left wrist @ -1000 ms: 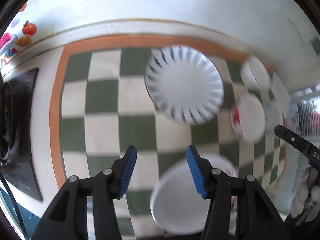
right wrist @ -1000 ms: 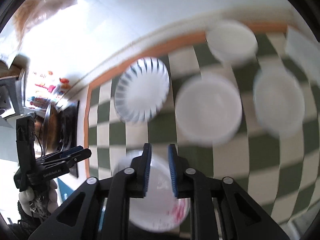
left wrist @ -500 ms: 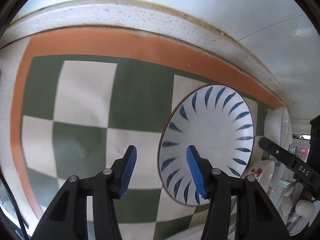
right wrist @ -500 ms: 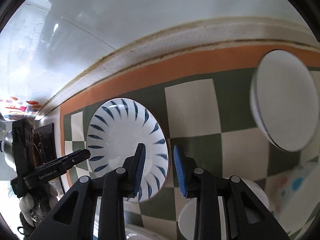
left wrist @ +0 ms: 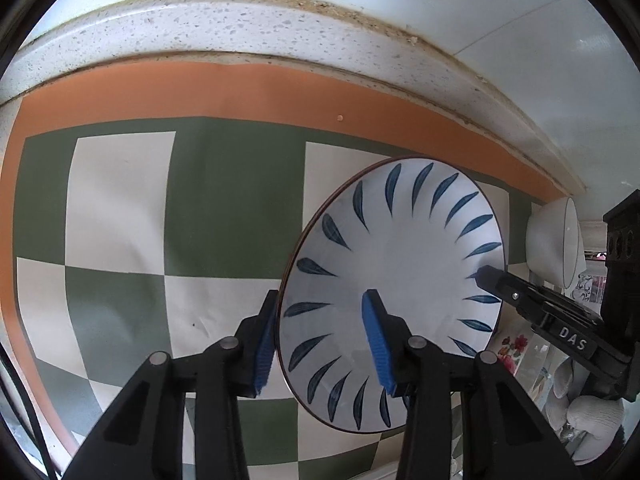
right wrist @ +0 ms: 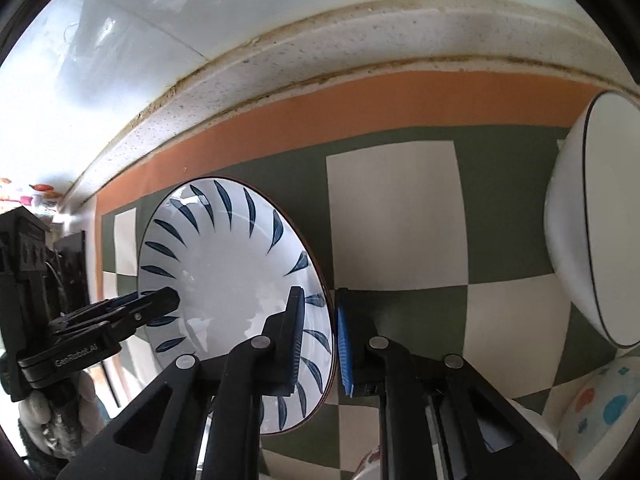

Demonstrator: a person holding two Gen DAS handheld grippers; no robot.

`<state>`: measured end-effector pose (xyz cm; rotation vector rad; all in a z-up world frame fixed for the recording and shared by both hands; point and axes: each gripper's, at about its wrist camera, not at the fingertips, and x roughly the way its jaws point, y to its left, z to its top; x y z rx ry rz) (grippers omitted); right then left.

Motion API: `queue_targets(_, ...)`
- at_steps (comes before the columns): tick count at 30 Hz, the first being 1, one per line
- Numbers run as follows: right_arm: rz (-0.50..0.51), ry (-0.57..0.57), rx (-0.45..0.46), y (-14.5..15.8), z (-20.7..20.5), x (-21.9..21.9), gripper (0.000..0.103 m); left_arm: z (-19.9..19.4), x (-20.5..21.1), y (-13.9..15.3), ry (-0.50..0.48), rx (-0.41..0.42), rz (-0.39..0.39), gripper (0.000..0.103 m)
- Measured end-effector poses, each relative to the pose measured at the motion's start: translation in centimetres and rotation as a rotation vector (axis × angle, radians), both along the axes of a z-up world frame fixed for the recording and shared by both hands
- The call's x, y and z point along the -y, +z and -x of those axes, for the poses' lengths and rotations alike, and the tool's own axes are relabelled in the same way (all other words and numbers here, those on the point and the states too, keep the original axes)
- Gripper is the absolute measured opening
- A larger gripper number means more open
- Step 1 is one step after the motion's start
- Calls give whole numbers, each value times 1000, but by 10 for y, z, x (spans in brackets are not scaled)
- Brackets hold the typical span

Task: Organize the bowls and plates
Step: 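Release the plates and grasp the blue-striped plate with the right tool, then carry the blue-striped plate and lower it onto the plate stack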

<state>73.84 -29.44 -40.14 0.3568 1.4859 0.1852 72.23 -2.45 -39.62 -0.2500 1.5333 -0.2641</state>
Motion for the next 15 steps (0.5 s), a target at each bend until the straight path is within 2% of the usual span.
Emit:
queue_targets(2,20,12,12,0,1,-4,17,1,0,3,-1,6,-6,38)
queue_targets(8,-7,-2,16,1,4,0,14,4,2,10,0,8,-3,38)
queue_targets(15,-14,22,32,22,9,6,14,16,-3,27,-10,16,-17,38)
